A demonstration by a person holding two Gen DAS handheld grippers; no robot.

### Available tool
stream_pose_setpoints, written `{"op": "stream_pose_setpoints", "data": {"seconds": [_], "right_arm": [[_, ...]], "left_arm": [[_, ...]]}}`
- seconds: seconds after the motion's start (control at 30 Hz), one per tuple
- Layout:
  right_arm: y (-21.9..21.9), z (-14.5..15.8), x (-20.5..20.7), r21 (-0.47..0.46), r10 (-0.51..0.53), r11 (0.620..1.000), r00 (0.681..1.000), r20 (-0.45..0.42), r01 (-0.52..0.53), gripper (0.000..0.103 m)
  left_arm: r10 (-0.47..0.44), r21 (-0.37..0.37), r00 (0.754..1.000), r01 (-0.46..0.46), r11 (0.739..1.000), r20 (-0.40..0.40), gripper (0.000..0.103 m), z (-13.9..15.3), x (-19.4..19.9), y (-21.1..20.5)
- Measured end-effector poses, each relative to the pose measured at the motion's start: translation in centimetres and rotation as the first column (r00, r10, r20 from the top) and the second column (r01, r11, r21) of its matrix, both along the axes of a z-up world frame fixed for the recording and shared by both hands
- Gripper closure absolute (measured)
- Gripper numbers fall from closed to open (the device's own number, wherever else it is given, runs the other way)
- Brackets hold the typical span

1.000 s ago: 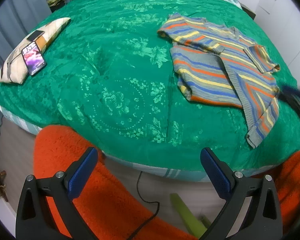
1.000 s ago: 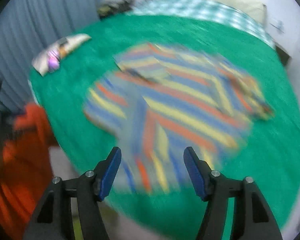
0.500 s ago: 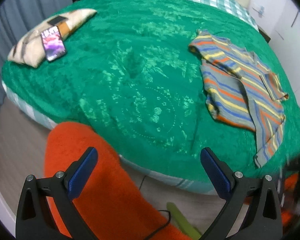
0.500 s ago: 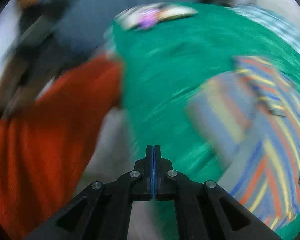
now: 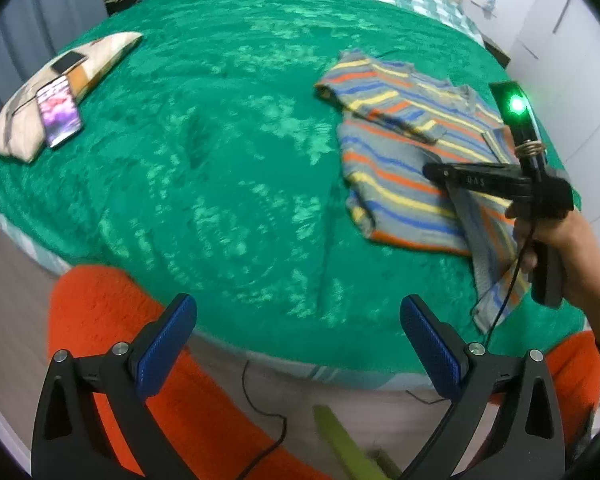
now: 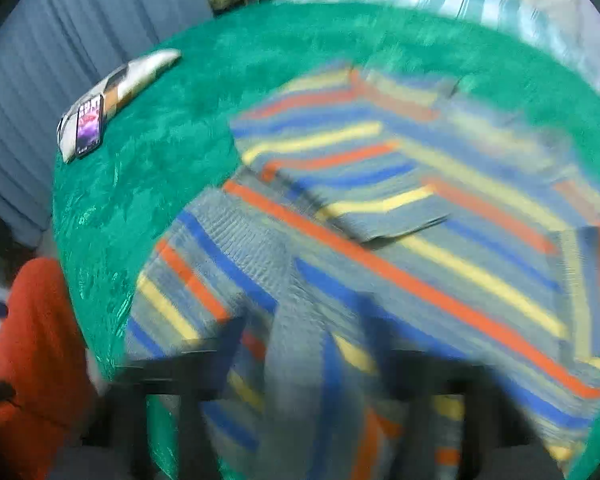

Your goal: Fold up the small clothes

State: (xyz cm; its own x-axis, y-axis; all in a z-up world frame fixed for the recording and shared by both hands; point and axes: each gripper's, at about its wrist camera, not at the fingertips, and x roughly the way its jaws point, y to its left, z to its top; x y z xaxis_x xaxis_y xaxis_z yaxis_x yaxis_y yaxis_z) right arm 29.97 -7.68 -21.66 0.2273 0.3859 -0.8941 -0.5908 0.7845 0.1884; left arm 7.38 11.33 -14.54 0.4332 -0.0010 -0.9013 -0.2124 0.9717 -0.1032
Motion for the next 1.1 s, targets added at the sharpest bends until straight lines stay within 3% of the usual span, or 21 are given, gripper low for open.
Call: {"op": "stream_pose_setpoints", "data": {"seconds": [0.07,0.17,0.23,0.3,0.33,0.37,0.43,0.5,0.53,0.57,0.6,0.63,0.67,0.7,0.8,0.87,0.93,0.97,1.0,1.03,1.1], "right_arm": [[0.7,0.3,-1.2,0.023,0.044,0.999,0.999,0.01,-0.045,0.099],[1.4,3.5,-8.6,0.094,0.291,0.951,0.956,0.037,-0.293,0.099],[1.2,4.9,-16.1,0.079,0.508,0.857,0.861,0.03,-0.509,0.098],[0.1,4.5,-21.8,0.009,0.622,0.783,0.783,0.01,-0.622,0.098],[-0.6,4.0,-23.1,-0.008,0.632,0.775,0.775,-0.015,-0.632,0.095],[-1.8,3.3,-23.8,-0.021,0.607,0.793,0.792,-0.057,-0.609,0.091],[-4.2,2.5,-23.0,-0.036,0.494,0.865,0.863,-0.103,-0.5,0.065],[-8.5,2.6,-20.2,-0.033,0.245,0.967,0.962,-0.12,-0.251,0.058],[-10.8,2.7,-18.7,-0.012,0.089,0.996,0.985,-0.144,-0.092,0.058],[-14.6,2.6,-17.1,0.037,-0.129,0.99,0.969,-0.209,0.139,0.058],[-17.2,2.1,-16.1,0.065,-0.27,0.952,0.923,-0.272,0.298,0.058],[-19.5,1.4,-15.7,0.079,-0.377,0.903,0.865,-0.332,0.423,0.057],[-20.6,1.0,-15.6,0.088,-0.419,0.874,0.833,-0.362,0.478,0.057],[-21.2,0.6,-15.6,0.099,-0.439,0.857,0.818,-0.372,0.505,0.057],[-20.4,0.4,-15.8,0.19,-0.409,0.84,0.824,-0.393,0.508,0.058],[-18.6,-0.1,-14.5,0.214,-0.419,0.836,0.84,-0.344,0.505,0.061],[-17.1,-0.5,-13.6,0.181,-0.427,0.853,0.853,-0.299,0.49,0.093],[-16.9,-0.7,-13.1,0.185,-0.427,0.847,0.844,-0.324,0.499,0.093],[-17.0,-0.3,-12.8,0.203,-0.427,0.836,0.836,-0.343,0.51,0.093],[-17.5,0.0,-12.8,0.223,-0.421,0.83,0.836,-0.352,0.511,0.093],[-19.9,1.9,-13.3,0.238,-0.422,0.822,0.833,-0.357,0.518,0.093]], "left_arm": [[0.041,0.011,0.999,-0.041,0.999,0.003,0.001,-0.1,-0.6,1.4],[0.108,-0.015,0.994,-0.109,0.994,-0.005,0.001,-0.8,-1.0,3.9],[0.125,-0.042,0.992,-0.125,0.991,-0.014,0.001,-1.5,-0.6,4.7],[0.123,-0.059,0.992,-0.125,0.99,-0.026,0.001,-2.3,0.2,4.8],[0.116,-0.073,0.993,-0.117,0.99,-0.023,0.001,-2.6,0.7,4.6],[0.108,-0.082,0.994,-0.11,0.991,-0.025,0.001,-2.9,1.1,4.4],[0.078,-0.111,0.996,-0.083,0.99,-0.047,0.001,-3.8,2.0,3.7],[0.029,-0.131,0.996,-0.041,0.991,-0.086,0.001,-5.0,2.6,2.6],[0.007,-0.131,0.994,-0.021,0.991,-0.109,0.001,-5.8,2.7,2.0],[-0.01,-0.131,0.992,-0.006,0.991,-0.125,0.001,-6.6,2.6,1.4],[-0.034,-0.125,0.988,0.015,0.992,-0.149,0.001,-7.5,2.6,0.5],[-0.069,-0.115,0.982,0.05,0.992,-0.174,0.001,-8.5,2.5,-0.6],[-0.108,-0.098,0.975,0.091,0.991,-0.193,0.002,-9.5,2.4,-1.8],[-0.143,-0.073,0.966,0.13,0.989,-0.216,0.004,-10.3,2.4,-3.0],[-0.247,-0.072,0.939,0.236,0.969,-0.24,0.026,-11.4,2.4,-5.8],[-0.292,-0.062,0.928,0.286,0.956,-0.232,0.028,-11.9,2.6,-7.4],[-0.303,-0.025,0.926,0.305,0.952,-0.226,0.049,-12.1,2.8,-8.1],[-0.299,-0.029,0.928,0.3,0.953,-0.222,0.059,-11.9,2.9,-7.9],[-0.295,-0.067,0.933,0.287,0.956,-0.208,0.082,-11.5,2.8,-7.3],[-0.287,-0.107,0.938,0.27,0.957,-0.194,0.097,-11.2,2.7,-6.5],[-0.245,-0.145,0.953,0.221,0.964,-0.18,0.099,-11.1,2.5,-5.2]]}}
